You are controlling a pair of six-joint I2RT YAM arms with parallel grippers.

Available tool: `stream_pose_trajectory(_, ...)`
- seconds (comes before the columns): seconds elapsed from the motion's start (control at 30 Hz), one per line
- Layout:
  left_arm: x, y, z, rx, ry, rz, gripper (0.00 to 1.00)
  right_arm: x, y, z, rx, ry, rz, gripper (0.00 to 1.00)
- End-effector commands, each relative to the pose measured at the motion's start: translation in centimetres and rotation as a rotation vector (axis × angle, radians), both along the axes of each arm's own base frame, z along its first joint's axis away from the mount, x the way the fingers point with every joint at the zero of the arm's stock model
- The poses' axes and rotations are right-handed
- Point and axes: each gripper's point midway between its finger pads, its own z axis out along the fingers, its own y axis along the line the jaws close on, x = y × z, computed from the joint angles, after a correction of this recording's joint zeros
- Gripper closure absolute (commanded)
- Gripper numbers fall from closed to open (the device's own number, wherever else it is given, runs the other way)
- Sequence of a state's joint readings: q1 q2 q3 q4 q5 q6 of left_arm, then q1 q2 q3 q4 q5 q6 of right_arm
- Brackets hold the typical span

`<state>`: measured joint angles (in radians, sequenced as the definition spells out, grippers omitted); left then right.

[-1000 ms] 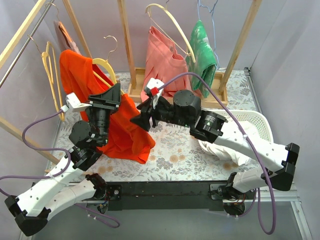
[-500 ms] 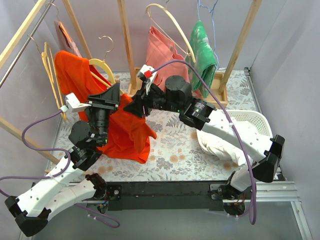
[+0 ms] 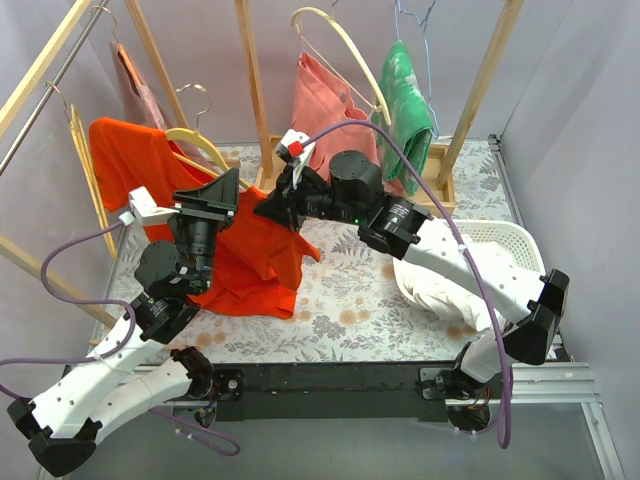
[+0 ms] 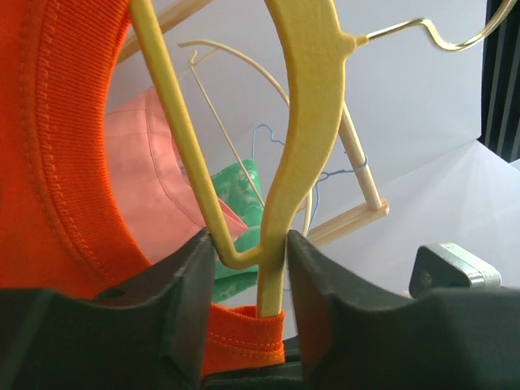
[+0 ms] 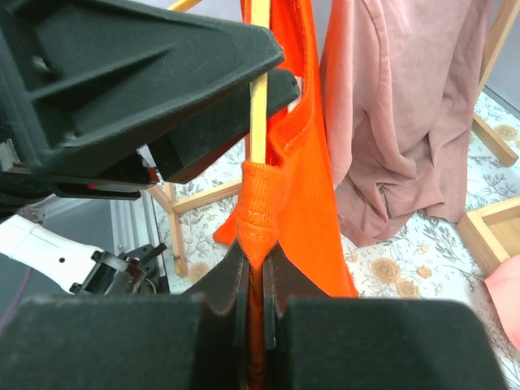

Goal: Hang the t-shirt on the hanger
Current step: Place the hanger at the clothesline.

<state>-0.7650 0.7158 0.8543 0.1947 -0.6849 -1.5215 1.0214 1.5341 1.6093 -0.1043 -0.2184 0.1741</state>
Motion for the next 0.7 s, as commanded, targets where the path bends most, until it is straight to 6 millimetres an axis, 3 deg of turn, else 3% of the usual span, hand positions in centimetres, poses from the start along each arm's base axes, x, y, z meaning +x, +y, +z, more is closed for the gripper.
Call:
stream_pose_trajectory(0.0, -1.5, -1.1, 2.0, -0.046, -0.021, -0.119, 0.56, -0.3, 0.0, 3.6, 0.074, -0.095, -0.011, 0.99)
stream_pose_trajectory(0.13, -1.6, -2.1, 1.9, -0.041, 0.013, -0.169, 0.50, -0.5, -0.2, 4.1, 0.082, -0.107, -0.016, 0.99)
stream_pose_trajectory(0.4, -1.5, -3.4, 1.0, -0.051, 0.050, -0.225, 0.48, -0.1, -0.7, 4.5, 0.081, -0.125, -0.052, 0.99)
stream_pose_trajectory(0.67, -1.6, -3.7, 0.9, -0.057, 0.054, -0.243, 0.66, 0.3, -1.1, 4.4, 0.068, -0.139, -0.077, 0.99)
